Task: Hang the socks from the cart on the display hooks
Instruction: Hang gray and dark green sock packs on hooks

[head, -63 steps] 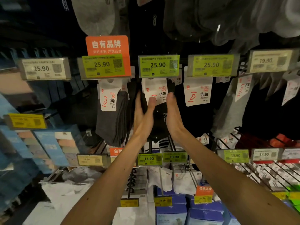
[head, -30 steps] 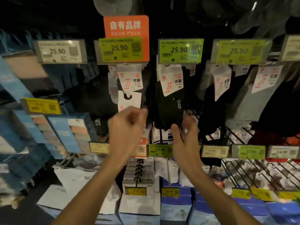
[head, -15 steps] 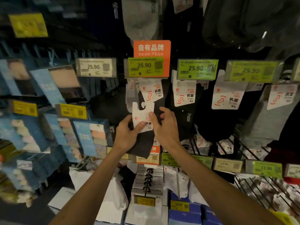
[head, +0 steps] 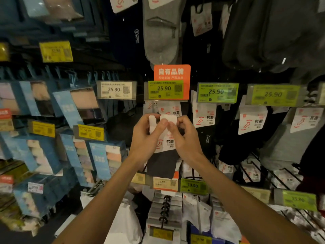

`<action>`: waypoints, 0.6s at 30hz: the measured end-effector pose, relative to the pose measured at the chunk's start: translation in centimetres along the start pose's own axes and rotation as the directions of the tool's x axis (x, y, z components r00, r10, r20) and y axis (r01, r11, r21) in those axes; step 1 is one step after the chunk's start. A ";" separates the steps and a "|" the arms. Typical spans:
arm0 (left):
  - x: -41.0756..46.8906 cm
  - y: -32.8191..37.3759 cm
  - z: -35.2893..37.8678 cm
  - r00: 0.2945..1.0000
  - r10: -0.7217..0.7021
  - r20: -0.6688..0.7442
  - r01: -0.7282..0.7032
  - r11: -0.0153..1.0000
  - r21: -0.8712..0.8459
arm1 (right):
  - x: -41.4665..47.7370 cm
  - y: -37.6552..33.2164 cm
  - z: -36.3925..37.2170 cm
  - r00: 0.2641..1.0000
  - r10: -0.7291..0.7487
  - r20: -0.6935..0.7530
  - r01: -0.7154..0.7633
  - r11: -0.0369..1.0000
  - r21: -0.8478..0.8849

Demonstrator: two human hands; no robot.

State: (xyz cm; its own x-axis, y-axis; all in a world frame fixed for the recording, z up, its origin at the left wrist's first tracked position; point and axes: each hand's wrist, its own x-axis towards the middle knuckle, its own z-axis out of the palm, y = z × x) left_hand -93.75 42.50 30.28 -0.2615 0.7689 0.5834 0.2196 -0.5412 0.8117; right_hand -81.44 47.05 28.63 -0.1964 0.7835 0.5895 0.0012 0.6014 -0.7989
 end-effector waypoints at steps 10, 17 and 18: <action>2.6 3.3 0.1 0.982 0.188 0.035 -0.188 0.982 -0.019 | 1.7 -3.1 -1.0 0.998 -0.007 -0.067 0.013 0.996 0.084; 3.0 2.6 0.3 0.941 0.328 -0.085 -0.316 0.940 0.129 | 2.2 -4.3 -0.8 0.999 0.020 -0.050 -0.012 0.988 0.152; 3.2 2.6 0.3 0.934 0.347 -0.088 -0.332 0.932 0.143 | 2.4 -4.5 -0.8 0.998 0.026 -0.049 -0.018 0.986 0.164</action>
State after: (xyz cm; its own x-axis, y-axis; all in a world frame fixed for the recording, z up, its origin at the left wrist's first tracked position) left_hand -93.76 43.65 34.26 -0.2511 0.5004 0.8286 0.4260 -0.7115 0.5588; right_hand -81.14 46.35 33.74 -0.1484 0.8058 0.5733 -0.1560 0.5534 -0.8182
